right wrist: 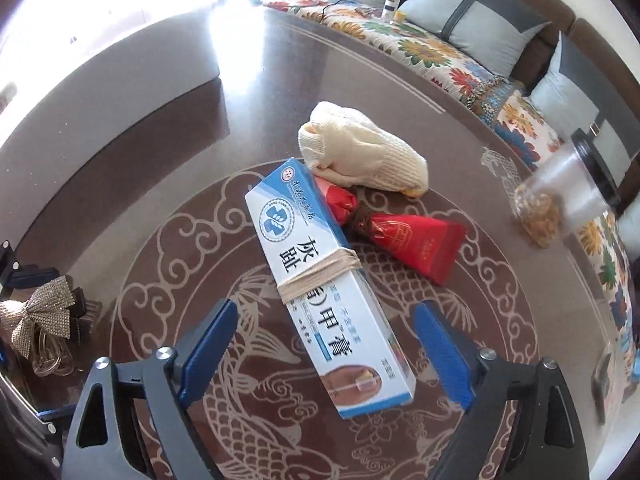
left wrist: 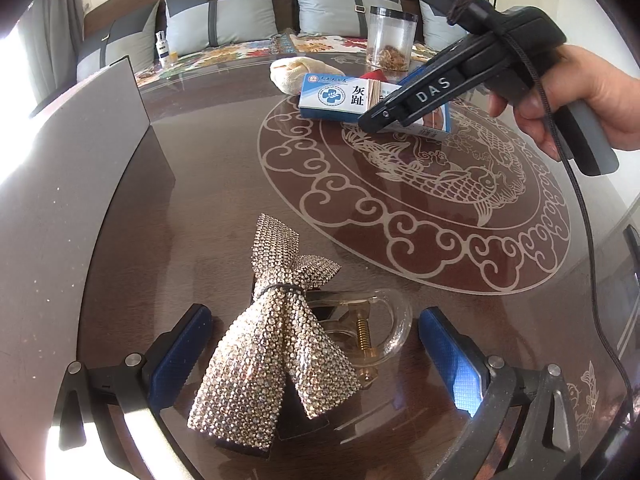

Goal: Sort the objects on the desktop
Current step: 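Grasp the blue-and-white ointment box with the right tool while the left tool holds the bow, then carry the bow and ointment box into the cardboard box and open both tools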

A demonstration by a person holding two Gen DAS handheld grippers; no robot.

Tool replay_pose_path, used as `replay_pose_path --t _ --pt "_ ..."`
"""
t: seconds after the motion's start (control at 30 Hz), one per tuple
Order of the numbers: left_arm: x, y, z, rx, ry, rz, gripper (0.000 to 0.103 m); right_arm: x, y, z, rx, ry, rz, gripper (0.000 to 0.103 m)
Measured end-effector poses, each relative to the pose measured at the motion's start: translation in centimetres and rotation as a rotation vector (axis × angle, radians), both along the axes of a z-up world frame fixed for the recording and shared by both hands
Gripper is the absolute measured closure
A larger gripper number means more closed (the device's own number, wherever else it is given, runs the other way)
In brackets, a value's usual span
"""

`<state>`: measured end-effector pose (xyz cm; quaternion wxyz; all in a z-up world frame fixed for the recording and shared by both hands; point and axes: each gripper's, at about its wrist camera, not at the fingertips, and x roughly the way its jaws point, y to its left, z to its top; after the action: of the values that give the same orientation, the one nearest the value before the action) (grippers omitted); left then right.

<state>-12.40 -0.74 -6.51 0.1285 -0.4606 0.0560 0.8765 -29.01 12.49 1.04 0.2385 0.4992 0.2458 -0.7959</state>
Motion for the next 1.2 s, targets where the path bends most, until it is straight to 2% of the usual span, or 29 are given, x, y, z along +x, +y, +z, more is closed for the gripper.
replay_pose_path --t 0.07,0.1,0.13,0.23,0.37,0.5,0.63,0.77,0.9,1.0,1.07,1.2 --pt "0.1 -0.8 0.4 0.054 -0.010 -0.004 0.000 -1.0 -0.2 -0.7 -0.001 -0.064 -0.045 0.047" --pt "0.4 -1.4 0.7 0.084 -0.006 0.003 0.008 -0.9 0.2 -0.5 -0.019 -0.073 -0.075 0.052" --pt "0.7 -2.0 1.1 0.104 0.010 0.011 0.027 -0.5 0.7 -0.2 -0.027 -0.071 -0.102 0.054" --pt "1.9 -2.9 2.1 0.120 0.065 0.015 0.049 3.1 3.0 1.1 -0.114 -0.087 -0.177 0.058" --pt "3.1 -2.7 3.0 0.143 0.098 -0.019 0.051 10.3 7.7 1.7 -0.262 -0.150 -0.290 0.058" --pt "4.5 -3.1 4.8 0.216 0.120 -0.006 0.051 16.3 11.3 1.7 -0.315 -0.172 -0.392 0.058" --pt "6.0 -5.0 8.5 0.312 0.156 0.024 0.051 19.5 11.4 3.4 -0.360 -0.177 -0.446 0.058" --pt "7.4 -10.3 13.5 0.369 0.230 0.093 0.051 20.0 5.8 8.2 -0.395 -0.119 -0.361 0.058" --pt "8.0 -18.6 16.1 0.338 0.257 0.215 0.051 20.0 -3.9 13.0 -0.521 -0.110 -0.219 0.058" --pt "7.7 -25.1 15.8 0.241 0.232 0.321 0.051 20.2 -12.5 15.2 -0.617 -0.142 -0.098 0.058" --pt "7.1 -29.0 14.6 0.191 0.183 0.382 0.051 20.4 -18.2 15.3 -0.631 -0.170 -0.035 0.058" --pt "5.9 -33.9 11.0 0.104 0.032 0.478 0.050 20.0 -27.1 11.9 -0.581 -0.237 -0.003 0.058"
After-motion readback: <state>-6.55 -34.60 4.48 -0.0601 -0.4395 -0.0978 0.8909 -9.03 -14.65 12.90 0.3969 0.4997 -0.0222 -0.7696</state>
